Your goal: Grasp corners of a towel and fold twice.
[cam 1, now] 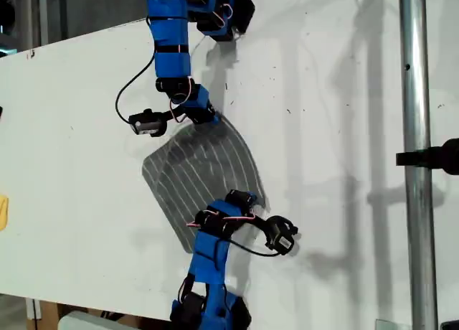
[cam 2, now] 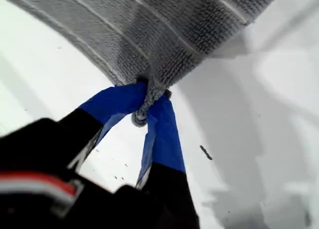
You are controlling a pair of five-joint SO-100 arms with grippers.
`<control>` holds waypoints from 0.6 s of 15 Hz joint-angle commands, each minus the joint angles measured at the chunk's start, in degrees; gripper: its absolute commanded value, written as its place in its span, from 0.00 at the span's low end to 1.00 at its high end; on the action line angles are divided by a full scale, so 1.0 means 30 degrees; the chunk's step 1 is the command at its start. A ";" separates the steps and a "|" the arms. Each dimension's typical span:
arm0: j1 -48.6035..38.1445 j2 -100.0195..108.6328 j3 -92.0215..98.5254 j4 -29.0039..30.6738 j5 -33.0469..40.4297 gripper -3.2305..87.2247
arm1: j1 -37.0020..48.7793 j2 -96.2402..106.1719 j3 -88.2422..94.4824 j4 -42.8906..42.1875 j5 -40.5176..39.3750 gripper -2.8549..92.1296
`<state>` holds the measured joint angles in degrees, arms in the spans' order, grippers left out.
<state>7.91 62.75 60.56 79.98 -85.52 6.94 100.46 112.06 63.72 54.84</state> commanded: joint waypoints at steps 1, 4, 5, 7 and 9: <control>0.0381 0.2432 -0.2988 0.1172 0.0674 0.00 | -0.0498 0.2256 -0.2285 0.1025 0.0293 0.03; -0.0938 0.3193 -0.1816 0.3193 -0.0410 0.00 | 0.1934 0.0615 -0.2725 -0.1230 -0.1113 0.03; -0.1641 0.3193 -0.1465 0.4131 -0.0557 0.00 | 0.3047 -0.0615 -0.3281 -0.2227 -0.2139 0.03; -0.3809 0.4131 0.0293 0.5186 -0.0322 0.00 | 0.5332 -0.4717 -0.6064 -0.4043 -0.3926 0.03; -0.6768 0.6299 0.3545 0.5215 0.0820 0.00 | 0.6826 -0.9727 -1.2422 -0.3779 -0.5625 0.03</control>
<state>-5.36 74.18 67.59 94.75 -84.99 24.52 77.34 89.56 53.70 41.40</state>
